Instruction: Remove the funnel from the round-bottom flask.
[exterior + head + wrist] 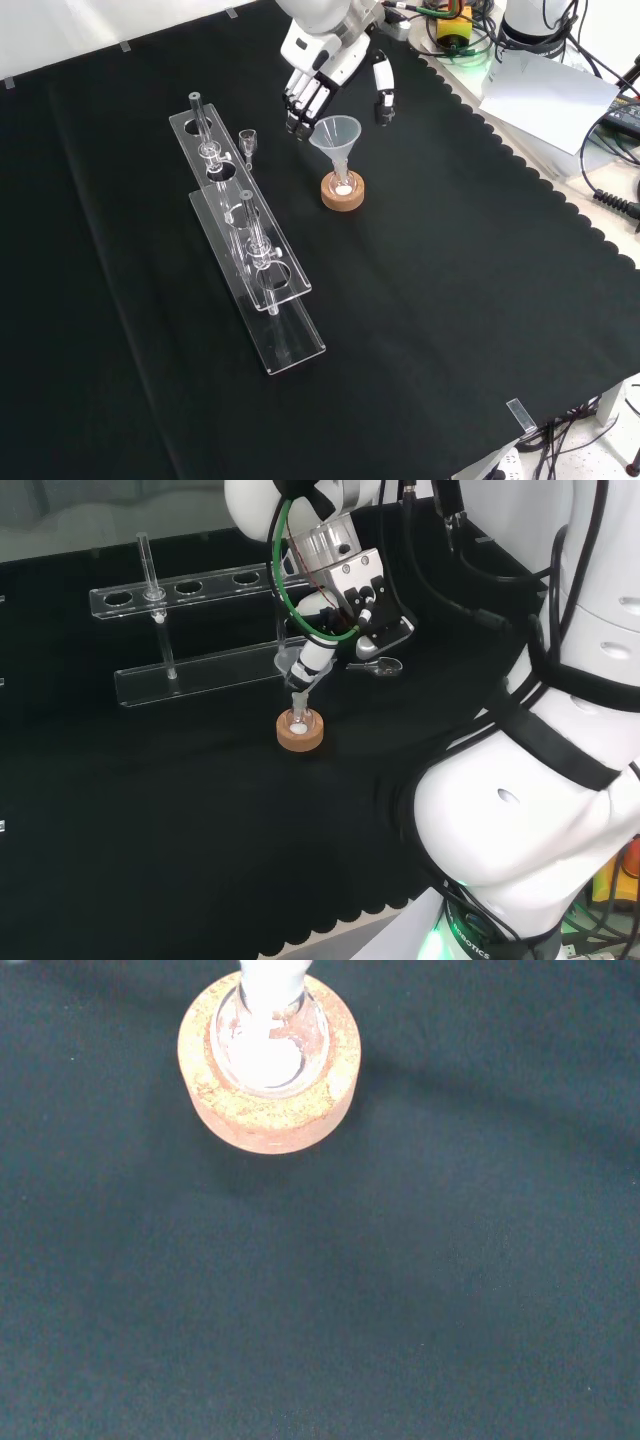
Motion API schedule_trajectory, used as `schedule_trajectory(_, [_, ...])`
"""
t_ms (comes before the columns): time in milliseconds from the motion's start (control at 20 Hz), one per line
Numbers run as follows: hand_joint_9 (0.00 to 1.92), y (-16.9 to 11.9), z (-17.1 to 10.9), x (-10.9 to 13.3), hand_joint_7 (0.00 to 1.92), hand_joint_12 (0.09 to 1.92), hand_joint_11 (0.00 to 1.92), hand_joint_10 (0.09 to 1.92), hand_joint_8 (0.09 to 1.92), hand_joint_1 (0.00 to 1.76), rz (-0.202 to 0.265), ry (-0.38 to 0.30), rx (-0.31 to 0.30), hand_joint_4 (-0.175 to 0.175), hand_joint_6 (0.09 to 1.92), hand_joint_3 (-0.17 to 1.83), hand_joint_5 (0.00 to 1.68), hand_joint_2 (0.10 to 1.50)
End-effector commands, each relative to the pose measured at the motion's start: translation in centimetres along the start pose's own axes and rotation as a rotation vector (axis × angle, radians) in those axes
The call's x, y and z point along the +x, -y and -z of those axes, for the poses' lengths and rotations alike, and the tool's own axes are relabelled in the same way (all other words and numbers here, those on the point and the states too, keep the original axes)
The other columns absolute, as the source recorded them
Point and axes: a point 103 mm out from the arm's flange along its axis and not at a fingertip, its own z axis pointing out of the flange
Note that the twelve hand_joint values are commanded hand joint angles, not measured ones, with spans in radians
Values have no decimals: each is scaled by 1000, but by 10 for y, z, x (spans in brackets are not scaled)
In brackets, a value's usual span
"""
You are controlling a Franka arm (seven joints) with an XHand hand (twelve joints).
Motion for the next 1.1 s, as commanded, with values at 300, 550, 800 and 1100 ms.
schedule_trajectory(300, [99,-16,-12,-5,0,1515,193,830,359,560,25,3,-13,-58,87,267,81,706])
schedule_trajectory(550, [133,-21,-14,-2,0,1515,192,840,365,563,31,12,-7,-59,87,266,81,709])
schedule_trajectory(800, [151,-26,-17,0,0,1515,194,839,365,565,28,23,5,-59,87,265,81,710])
schedule_trajectory(1100, [260,-30,-16,0,0,1497,217,771,486,608,23,84,-6,-56,87,274,117,727])
